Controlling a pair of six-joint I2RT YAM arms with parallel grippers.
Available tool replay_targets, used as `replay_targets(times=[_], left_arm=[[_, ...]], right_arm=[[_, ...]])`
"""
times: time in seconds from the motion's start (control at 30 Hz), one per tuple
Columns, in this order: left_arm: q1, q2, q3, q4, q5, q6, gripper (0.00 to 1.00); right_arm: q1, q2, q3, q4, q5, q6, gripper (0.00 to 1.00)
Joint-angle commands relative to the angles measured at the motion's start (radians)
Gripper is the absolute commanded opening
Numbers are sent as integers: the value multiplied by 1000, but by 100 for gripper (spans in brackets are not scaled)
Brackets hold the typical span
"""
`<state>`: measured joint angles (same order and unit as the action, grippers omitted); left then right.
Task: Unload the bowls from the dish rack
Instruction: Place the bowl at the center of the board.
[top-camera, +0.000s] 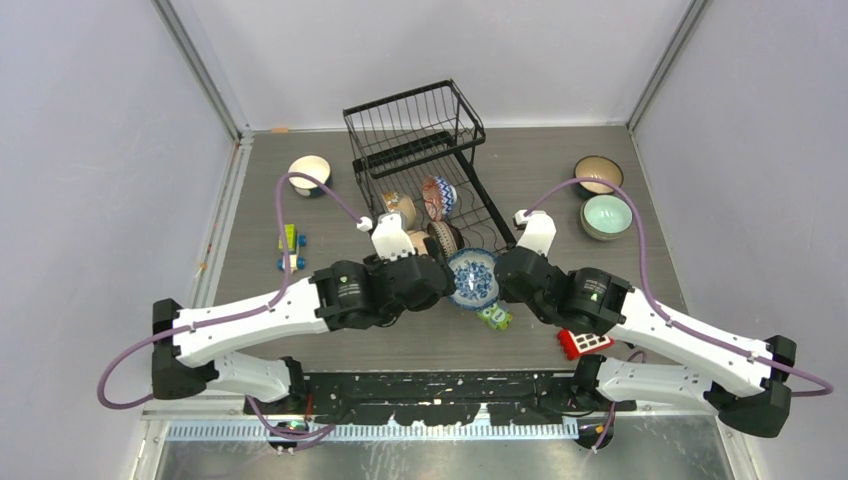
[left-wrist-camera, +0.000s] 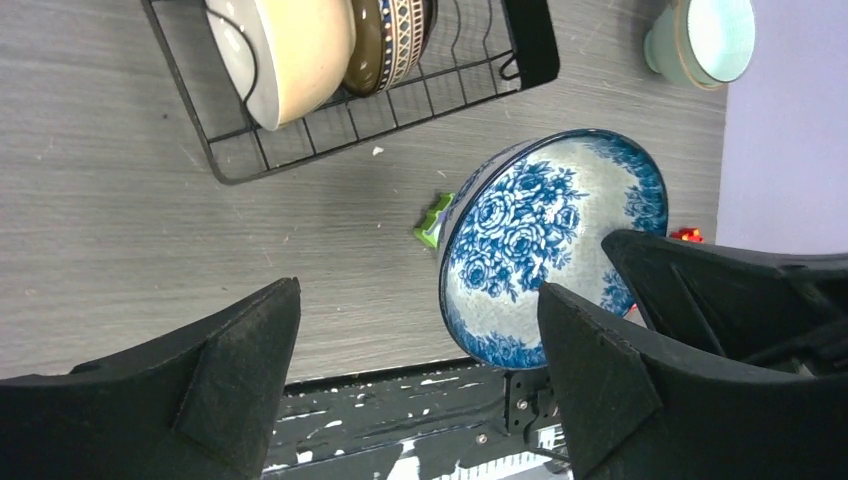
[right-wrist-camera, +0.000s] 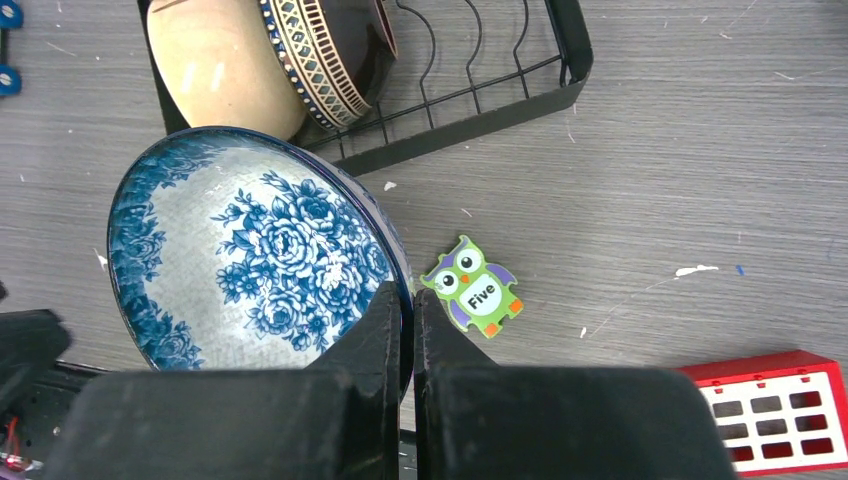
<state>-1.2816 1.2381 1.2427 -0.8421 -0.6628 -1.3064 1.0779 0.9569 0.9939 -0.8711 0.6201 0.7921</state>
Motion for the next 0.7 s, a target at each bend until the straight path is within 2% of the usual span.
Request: replay_targets(times=[0.0,0.07,0.2,0.27,0.5,0.67], left_arm=[[10,36,45,-89,-40,-148,84],[18,24,11,-40,-36,-140,77],[62,0,-66,59,13,-131,54],[78,3,-75,70,32,-130,49],[83,23,-64,86,45,-102,48],[83,2,-73,90,42,-84,58]], right_arm=[[-4,-1,31,83,38,77,1],[-3,-6,32,85,31,81,1],[-3,-10,38,86,25,85,1],[-3,-9,38,84,24,86,1],[-3,-8,29,94,8,96,1],[-4,-2,32,95,6,100,1]])
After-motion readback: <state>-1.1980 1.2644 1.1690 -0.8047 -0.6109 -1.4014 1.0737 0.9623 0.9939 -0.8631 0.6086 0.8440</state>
